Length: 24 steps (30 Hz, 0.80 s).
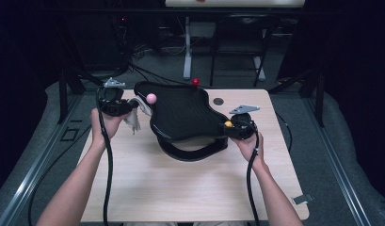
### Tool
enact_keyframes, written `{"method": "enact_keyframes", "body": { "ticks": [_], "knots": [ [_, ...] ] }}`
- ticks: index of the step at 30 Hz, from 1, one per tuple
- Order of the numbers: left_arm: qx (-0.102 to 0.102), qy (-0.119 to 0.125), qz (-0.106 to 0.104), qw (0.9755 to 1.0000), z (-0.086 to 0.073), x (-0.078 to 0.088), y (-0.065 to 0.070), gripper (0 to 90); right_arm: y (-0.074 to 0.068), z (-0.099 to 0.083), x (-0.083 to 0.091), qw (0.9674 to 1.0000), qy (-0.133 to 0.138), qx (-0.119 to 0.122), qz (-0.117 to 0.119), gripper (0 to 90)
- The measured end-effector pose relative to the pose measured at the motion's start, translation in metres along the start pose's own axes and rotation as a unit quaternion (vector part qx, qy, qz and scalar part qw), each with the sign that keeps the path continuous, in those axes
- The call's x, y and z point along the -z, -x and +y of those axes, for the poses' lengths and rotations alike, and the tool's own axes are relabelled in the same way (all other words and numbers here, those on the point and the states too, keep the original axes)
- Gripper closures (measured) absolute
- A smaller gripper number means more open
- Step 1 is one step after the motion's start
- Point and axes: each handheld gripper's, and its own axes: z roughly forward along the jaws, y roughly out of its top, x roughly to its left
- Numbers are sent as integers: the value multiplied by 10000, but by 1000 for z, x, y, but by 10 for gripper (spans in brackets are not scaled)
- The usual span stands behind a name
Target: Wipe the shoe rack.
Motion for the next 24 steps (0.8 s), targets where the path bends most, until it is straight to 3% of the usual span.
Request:
{"method": "enact_keyframes", "body": {
  "ticks": [8, 15, 24],
  "knots": [
    [-89, -46, -184, 9998, -3, 1, 11, 832, 0, 0, 0, 10000, 0, 6, 4, 596],
    [-27, 8, -379, 9993, -7, 1, 18, 831, 0, 0, 1, 10000, -63, -1, -29, 597],
    [-130, 30, -417, 9990, -10, 1, 27, 830, 0, 0, 1, 10000, -44, -5, -25, 597]
  ]
}}
